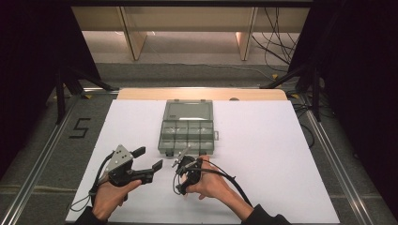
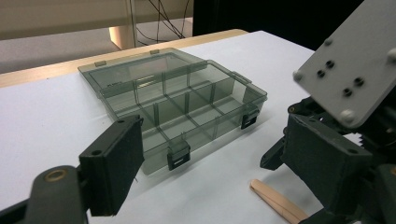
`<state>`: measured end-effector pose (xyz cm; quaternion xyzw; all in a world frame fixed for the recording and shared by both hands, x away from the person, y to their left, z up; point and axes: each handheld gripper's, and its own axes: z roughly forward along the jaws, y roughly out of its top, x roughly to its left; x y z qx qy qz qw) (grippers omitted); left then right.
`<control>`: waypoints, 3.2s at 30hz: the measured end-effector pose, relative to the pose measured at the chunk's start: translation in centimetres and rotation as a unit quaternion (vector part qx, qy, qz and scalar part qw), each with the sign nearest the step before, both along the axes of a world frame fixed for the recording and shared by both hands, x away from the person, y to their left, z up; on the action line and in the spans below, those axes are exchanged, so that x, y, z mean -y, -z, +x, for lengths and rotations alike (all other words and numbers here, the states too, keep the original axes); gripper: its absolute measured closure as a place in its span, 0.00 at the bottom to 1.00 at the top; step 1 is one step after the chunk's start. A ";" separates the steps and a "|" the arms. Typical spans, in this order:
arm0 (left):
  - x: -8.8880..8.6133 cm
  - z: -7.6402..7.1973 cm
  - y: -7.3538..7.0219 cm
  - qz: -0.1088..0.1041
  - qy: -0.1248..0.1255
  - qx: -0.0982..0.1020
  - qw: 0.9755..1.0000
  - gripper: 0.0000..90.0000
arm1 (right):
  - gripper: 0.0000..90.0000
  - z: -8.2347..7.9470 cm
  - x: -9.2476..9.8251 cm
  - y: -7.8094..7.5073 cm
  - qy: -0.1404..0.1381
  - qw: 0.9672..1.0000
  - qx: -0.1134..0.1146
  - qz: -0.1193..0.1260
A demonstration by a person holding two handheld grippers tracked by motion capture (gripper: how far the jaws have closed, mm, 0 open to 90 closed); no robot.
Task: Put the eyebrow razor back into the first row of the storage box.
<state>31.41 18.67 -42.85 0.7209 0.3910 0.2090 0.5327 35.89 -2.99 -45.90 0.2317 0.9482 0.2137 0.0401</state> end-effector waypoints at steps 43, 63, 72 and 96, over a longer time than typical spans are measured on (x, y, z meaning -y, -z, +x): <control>-0.1 0.2 0.3 0.005 -0.002 -0.002 1.000 0.23 | 0.73 0.7 -0.5 0.6 -0.047 0.998 -0.008 -0.049; -0.1 0.4 0.4 0.002 -0.002 -0.004 1.000 0.23 | 0.83 1.1 0.5 -0.4 -0.062 0.998 0.009 -0.031; 0.0 0.4 0.4 0.001 -0.004 -0.003 1.000 0.23 | 0.83 1.9 1.7 -2.8 -0.053 0.998 0.032 0.000; 0.1 0.4 0.3 -0.002 -0.002 0.001 1.000 0.23 | 0.83 8.2 3.9 -9.1 -0.027 0.994 0.098 0.031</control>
